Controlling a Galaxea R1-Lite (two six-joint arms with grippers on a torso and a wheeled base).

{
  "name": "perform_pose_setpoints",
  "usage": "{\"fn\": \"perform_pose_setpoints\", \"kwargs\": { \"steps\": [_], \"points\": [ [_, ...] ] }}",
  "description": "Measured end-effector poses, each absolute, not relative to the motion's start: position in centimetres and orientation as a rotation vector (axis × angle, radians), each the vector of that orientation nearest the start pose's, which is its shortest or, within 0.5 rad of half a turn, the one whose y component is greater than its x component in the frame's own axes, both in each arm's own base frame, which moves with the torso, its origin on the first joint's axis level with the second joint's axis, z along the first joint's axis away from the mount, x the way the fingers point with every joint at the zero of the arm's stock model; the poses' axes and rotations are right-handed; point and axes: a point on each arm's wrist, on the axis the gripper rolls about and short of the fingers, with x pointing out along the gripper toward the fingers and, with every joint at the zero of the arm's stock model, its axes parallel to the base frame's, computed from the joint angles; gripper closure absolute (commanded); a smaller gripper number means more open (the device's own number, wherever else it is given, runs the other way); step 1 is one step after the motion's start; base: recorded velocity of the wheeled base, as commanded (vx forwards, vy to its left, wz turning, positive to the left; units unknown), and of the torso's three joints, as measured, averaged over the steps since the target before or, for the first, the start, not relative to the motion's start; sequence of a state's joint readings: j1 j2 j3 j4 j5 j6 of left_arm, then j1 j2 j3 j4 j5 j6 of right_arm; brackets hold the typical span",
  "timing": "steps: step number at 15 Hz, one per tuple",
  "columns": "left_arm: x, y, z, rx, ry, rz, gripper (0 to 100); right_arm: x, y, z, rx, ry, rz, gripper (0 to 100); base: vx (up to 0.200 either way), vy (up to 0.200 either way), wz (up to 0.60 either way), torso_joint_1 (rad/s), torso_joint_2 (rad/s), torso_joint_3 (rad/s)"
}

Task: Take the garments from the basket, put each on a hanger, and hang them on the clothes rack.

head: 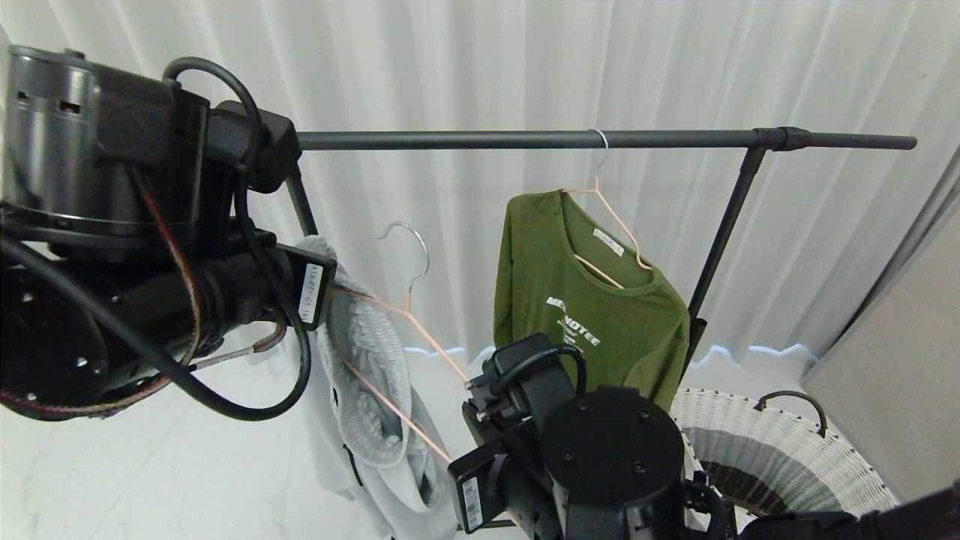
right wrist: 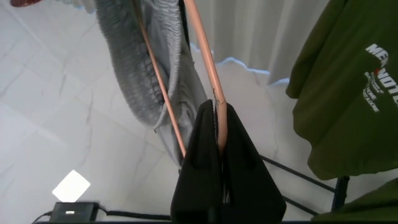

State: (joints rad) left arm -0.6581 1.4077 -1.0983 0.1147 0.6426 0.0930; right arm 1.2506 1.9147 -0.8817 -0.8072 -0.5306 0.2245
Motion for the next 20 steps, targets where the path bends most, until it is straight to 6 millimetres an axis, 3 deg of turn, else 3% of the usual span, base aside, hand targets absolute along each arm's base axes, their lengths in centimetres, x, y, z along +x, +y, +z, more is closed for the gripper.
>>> {"fn": "perform_pose_setpoints", "kwargs": {
  "steps": [5,10,16,20],
  "points": [
    [16.4,-14.0,27.7,0.348,0.302,-0.143,100,12.1,31.7,15.5,0.035,0.209,0.671,100,0.0,0.0,0.0,0.0,0.0,0.0],
    [14.3,-16.1,28.5,0.284,0.267,-0.274,100,12.0,29.7,17.3,0.062,0.154,0.664,100,0.0,0.0,0.0,0.0,0.0,0.0],
    [14.7,-18.4,30.2,0.187,0.234,-0.317,100,11.4,29.4,18.6,0.083,0.091,0.686,100,0.0,0.0,0.0,0.0,0.0,0.0],
    [14.8,-18.9,29.4,0.209,0.253,-0.322,100,11.4,28.3,19.0,0.073,0.074,0.677,100,0.0,0.0,0.0,0.0,0.0,0.0]
  ]
}}
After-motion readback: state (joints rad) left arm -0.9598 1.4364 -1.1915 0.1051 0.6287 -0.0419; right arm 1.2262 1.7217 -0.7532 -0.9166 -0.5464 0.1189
